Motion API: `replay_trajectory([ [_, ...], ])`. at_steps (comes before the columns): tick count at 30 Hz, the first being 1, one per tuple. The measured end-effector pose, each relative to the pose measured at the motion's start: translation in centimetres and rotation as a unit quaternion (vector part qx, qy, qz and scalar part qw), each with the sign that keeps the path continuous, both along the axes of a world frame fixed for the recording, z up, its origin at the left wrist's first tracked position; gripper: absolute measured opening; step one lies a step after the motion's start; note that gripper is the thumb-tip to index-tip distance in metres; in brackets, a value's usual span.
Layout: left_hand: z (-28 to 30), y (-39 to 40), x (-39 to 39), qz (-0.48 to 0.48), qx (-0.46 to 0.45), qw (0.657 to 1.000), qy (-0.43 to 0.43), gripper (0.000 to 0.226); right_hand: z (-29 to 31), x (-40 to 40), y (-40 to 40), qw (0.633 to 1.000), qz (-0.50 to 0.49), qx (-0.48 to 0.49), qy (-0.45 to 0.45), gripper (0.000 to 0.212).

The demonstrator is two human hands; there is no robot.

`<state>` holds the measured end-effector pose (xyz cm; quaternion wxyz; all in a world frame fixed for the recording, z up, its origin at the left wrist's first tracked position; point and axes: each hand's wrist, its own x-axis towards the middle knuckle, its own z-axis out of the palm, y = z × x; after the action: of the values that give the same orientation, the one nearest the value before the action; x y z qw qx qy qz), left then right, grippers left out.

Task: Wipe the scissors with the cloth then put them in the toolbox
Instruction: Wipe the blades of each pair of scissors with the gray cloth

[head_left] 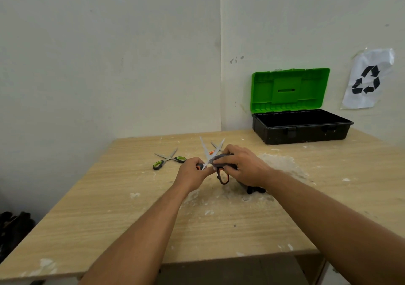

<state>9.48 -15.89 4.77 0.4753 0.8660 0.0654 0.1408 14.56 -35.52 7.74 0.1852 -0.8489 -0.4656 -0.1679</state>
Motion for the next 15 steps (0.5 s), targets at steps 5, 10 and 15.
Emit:
replay_trajectory([
  [5,0.09,0.31,-0.01,0.014,0.015,1.0,-0.013,0.05,0.08,0.41,-0.42,1.0,-0.013,0.019,-0.013,0.033],
  [10,0.21,0.08,-0.06,0.005,0.037,0.999,-0.025,0.048,0.16,0.12,0.45,1.0,0.012,-0.016,-0.008,0.034],
  [15,-0.05,0.46,-0.24,0.013,0.042,0.999,-0.028,0.05,0.11,0.55,0.29,0.998,-0.026,0.046,-0.03,0.032],
])
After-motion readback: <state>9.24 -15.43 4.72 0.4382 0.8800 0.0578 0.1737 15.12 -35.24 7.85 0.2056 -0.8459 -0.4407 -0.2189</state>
